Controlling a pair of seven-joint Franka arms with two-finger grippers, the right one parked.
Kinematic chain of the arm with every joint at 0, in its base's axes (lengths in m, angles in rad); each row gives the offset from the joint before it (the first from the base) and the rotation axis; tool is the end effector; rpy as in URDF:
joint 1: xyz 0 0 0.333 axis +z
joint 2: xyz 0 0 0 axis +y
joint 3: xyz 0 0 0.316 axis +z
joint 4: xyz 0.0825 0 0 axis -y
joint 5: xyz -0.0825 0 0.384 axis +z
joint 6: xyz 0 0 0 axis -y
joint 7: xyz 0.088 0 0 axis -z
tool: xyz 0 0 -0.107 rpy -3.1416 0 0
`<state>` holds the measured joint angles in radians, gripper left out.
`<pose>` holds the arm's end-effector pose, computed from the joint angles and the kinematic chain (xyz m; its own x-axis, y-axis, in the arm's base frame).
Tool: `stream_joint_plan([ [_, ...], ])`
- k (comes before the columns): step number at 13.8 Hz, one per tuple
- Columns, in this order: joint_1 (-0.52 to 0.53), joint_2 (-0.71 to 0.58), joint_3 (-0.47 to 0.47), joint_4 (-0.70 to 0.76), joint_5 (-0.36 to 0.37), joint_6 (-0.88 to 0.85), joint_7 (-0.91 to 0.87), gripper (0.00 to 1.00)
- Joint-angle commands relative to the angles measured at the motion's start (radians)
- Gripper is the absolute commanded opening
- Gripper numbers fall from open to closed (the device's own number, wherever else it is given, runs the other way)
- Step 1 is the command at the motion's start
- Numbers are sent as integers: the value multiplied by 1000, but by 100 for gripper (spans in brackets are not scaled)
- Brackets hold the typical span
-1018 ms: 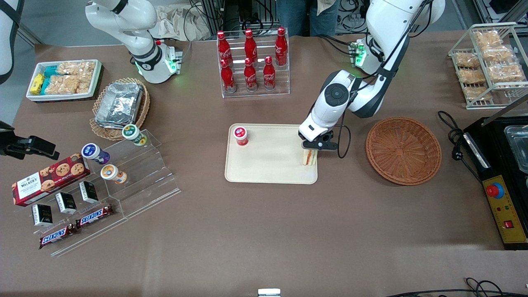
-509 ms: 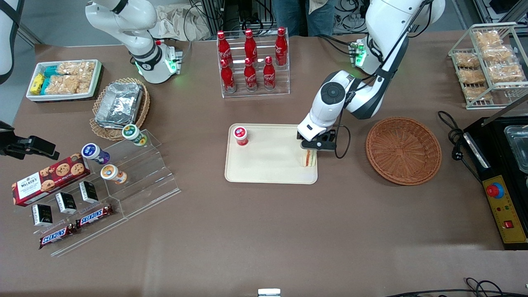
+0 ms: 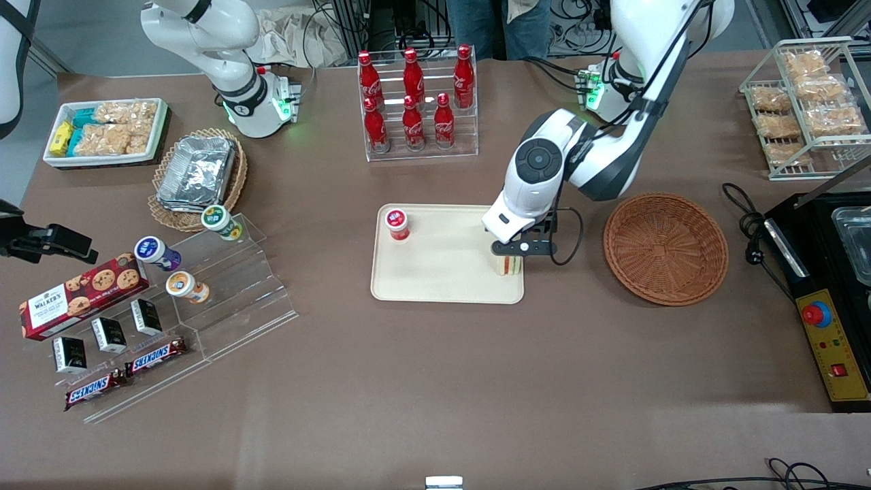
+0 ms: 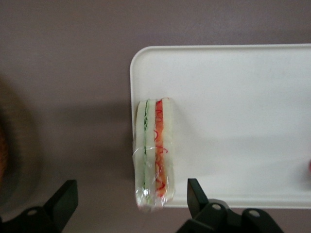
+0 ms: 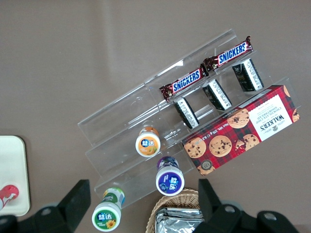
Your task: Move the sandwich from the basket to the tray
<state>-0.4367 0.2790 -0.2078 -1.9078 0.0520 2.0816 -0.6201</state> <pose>0.4874 -0.3561 0.3472 0.9951 -0.0449 -0.0882 -0.0490 -0.9978 -0.0455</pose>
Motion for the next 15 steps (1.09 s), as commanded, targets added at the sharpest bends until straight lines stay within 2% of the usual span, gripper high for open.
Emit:
stream_joint_plan([
  [1,21,-47,21,128,11,-156,0,100],
  [4,120,-130,19,170,-10,-250,130,100],
  [5,142,-152,22,185,-42,-291,164,100],
  [8,266,-236,22,204,-78,-371,264,100],
  [12,311,-365,89,187,-75,-440,359,100],
  [15,352,-411,97,193,-80,-518,402,100],
])
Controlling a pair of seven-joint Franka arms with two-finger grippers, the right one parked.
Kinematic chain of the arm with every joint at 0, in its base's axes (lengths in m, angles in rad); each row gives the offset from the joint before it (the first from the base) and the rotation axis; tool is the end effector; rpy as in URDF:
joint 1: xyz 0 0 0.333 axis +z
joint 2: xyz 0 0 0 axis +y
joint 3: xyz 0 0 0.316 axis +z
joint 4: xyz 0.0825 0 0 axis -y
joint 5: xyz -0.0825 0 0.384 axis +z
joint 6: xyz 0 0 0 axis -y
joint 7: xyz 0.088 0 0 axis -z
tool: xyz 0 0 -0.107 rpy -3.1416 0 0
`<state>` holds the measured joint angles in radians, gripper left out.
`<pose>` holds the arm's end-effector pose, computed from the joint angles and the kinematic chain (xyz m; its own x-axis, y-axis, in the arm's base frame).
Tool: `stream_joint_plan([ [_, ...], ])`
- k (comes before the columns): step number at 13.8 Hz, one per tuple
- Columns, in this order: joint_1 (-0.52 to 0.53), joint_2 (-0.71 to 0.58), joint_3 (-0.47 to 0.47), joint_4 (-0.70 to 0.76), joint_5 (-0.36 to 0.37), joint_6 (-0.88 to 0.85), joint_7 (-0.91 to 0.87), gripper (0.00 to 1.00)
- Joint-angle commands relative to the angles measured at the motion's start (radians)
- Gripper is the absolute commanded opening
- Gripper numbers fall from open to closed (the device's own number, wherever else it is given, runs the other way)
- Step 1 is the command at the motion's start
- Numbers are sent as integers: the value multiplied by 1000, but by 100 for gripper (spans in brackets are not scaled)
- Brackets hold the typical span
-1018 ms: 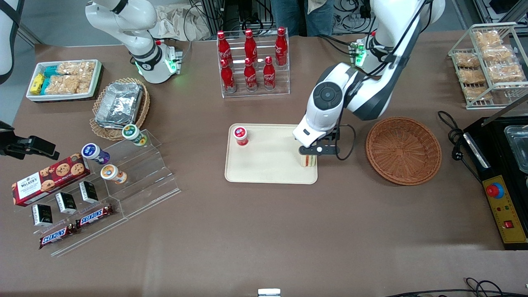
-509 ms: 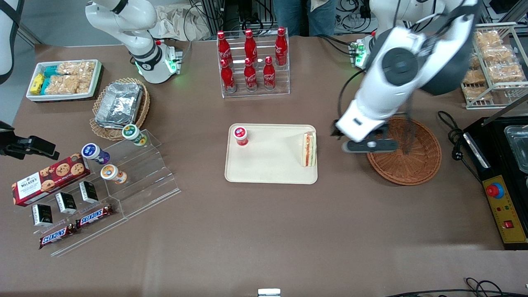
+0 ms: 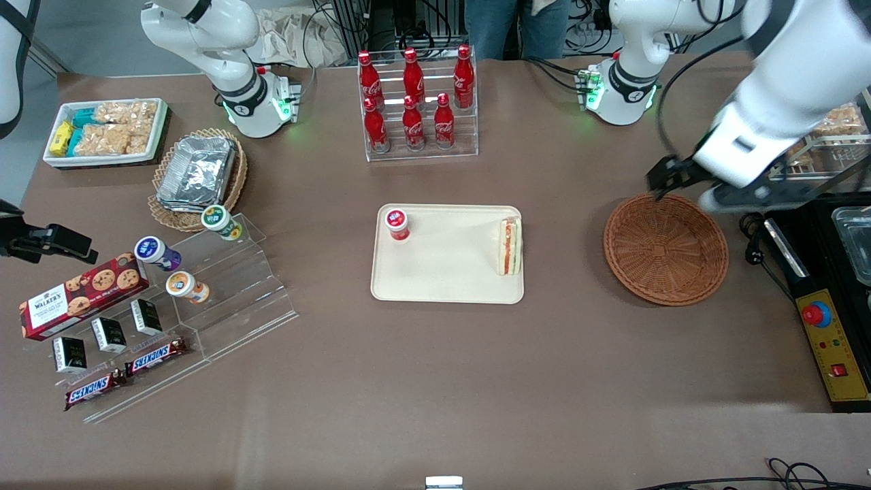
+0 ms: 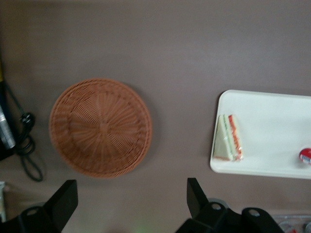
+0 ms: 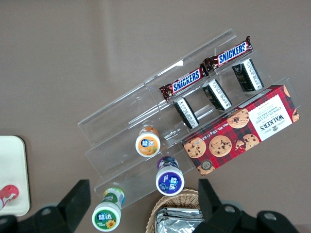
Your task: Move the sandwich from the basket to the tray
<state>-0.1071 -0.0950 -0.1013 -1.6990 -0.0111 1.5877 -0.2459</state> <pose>0.5129 -0.1122 0.6164 0.9991 0.0383 -0.0166 0.0383 -0.9993 -0.0026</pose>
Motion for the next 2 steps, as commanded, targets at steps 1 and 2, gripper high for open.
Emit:
stream_joint_plan([
  [1,23,-37,-8,-5,-18,-25,28,100],
  [2,23,-35,-8,5,-18,-38,28,100],
])
